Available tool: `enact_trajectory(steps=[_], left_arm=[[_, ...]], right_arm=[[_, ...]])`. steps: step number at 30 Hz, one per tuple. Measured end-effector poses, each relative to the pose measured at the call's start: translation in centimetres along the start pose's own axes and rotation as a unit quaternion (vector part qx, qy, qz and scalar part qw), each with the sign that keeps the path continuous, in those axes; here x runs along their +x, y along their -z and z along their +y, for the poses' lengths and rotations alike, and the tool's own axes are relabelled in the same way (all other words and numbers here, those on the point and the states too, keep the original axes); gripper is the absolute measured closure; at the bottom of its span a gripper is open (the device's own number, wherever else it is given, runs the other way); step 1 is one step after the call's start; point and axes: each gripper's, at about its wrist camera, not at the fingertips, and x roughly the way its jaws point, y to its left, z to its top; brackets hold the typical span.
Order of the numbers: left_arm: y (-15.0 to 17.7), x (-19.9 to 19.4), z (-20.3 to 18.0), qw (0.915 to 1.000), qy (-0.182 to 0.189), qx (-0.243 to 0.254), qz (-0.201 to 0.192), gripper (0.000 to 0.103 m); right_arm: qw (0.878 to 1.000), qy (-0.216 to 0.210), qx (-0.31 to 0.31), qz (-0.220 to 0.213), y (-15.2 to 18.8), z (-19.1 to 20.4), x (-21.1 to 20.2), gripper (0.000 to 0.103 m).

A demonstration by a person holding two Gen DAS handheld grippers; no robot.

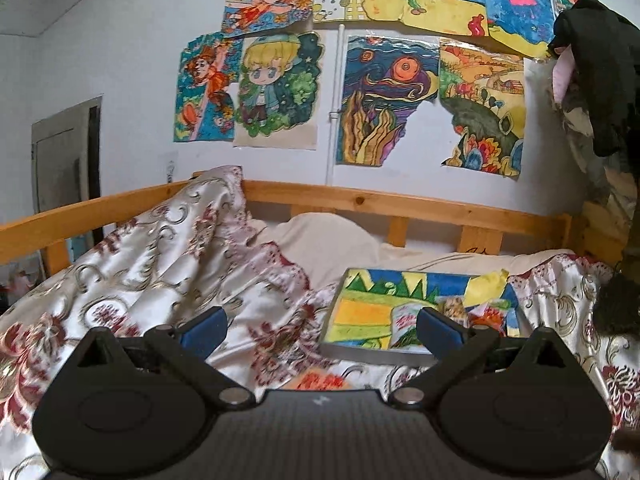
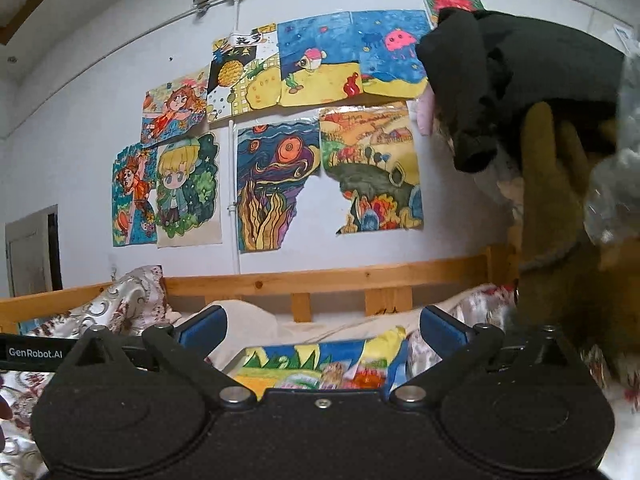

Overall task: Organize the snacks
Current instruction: 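Move both tools back toward the remaining snacks beside the tray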

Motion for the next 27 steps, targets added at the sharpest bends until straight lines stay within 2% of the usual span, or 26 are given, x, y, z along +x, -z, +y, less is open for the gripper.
enact_trajectory(steps=[9, 14, 21, 27], left_arm=[[3.5, -2.7, 1.5, 0.9992, 0.018, 0.013, 0.033, 0.0], [5.2, -3.2, 1.8, 0.9977, 0.03, 0.026, 0.054, 0.0], [7.1, -2.9, 2.3, 0.9949, 0.033, 0.036, 0.088, 0.001], [8.1, -1.9, 3.4, 0.9912, 0.035, 0.018, 0.126, 0.001]], right_arm=[[0.999, 0.016, 0.013, 0.033, 1.6, 0.3, -3.7, 0.001], [0.997, 0.008, 0.02, 0.072, 2.9, 1.1, -4.7, 0.001], [0.993, 0.0, 0.006, 0.12, 4.5, 2.6, -4.9, 0.001], [0.989, -0.002, 0.002, 0.147, 5.2, 3.2, -4.3, 0.001]])
